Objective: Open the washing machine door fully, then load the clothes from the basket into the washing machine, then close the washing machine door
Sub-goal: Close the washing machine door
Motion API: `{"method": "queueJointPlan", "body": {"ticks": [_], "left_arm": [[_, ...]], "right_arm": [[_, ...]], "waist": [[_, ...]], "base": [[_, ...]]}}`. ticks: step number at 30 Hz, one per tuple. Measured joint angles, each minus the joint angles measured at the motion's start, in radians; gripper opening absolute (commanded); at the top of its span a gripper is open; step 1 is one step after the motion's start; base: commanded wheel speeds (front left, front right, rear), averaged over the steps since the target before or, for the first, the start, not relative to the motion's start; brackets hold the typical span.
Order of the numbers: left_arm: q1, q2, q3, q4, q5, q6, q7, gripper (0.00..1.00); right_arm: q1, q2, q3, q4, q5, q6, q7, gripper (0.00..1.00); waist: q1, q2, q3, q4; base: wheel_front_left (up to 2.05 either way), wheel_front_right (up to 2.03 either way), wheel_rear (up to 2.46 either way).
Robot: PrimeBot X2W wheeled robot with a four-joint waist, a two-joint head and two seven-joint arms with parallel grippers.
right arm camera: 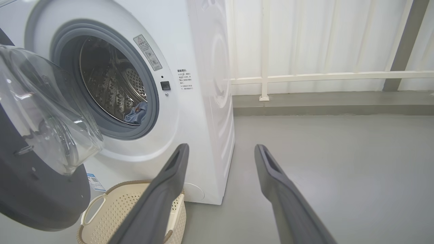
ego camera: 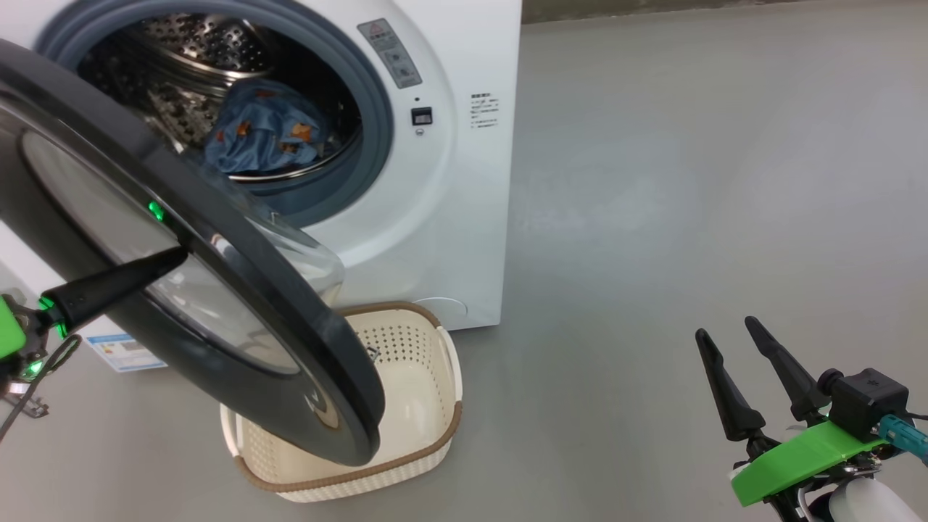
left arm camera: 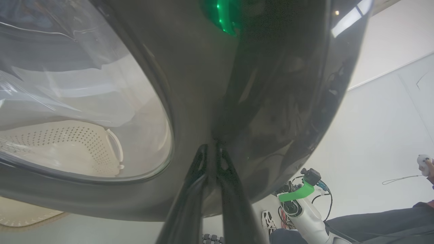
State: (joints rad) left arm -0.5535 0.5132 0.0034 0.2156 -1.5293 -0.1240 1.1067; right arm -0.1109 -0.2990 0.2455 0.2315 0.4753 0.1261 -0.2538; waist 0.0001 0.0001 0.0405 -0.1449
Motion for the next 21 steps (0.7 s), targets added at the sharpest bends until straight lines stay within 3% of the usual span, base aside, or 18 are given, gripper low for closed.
{"method": "queueJointPlan", "body": {"ticks": [4, 6, 7, 8, 9, 21], "left_arm": [[0.008, 0.000, 0.011, 0.000, 0.000, 0.000, -0.032, 0.00], [0.021, 0.000, 0.018, -0.001, 0.006, 0.000, -0.058, 0.24], [0.021, 0.000, 0.018, -0.001, 0.006, 0.000, -0.058, 0.41], [0.033, 0.000, 0.021, -0.001, 0.010, 0.000, -0.068, 0.76], [0.047, 0.000, 0.025, 0.000, 0.012, 0.000, -0.083, 1.00], [0.209, -0.007, 0.034, 0.001, 0.078, 0.000, -0.303, 1.00]], "right_arm": [[0.000, 0.001, 0.000, 0.000, 0.000, 0.000, 0.000, 1.00], [0.000, 0.001, 0.000, 0.000, 0.000, 0.000, 0.000, 1.00], [0.000, 0.001, 0.000, 0.000, 0.000, 0.000, 0.000, 1.00], [0.000, 0.001, 0.000, 0.000, 0.000, 0.000, 0.000, 1.00], [0.000, 0.001, 0.000, 0.000, 0.000, 0.000, 0.000, 1.00], [0.000, -0.001, 0.005, 0.000, 0.000, 0.000, 0.000, 1.00]], "waist": [[-0.0001, 0.0000, 0.000, 0.020], [0.0000, 0.0000, 0.000, 0.030], [0.0000, 0.0000, 0.000, 0.030], [-0.0001, 0.0000, 0.000, 0.036], [-0.0001, -0.0001, 0.000, 0.042], [0.0000, 0.0000, -0.005, 0.114]], "base": [[0.00, 0.00, 0.00], [0.00, 0.00, 0.00], [0.00, 0.00, 0.00], [0.00, 0.00, 0.00], [0.00, 0.00, 0.00], [0.00, 0.00, 0.00]]}}
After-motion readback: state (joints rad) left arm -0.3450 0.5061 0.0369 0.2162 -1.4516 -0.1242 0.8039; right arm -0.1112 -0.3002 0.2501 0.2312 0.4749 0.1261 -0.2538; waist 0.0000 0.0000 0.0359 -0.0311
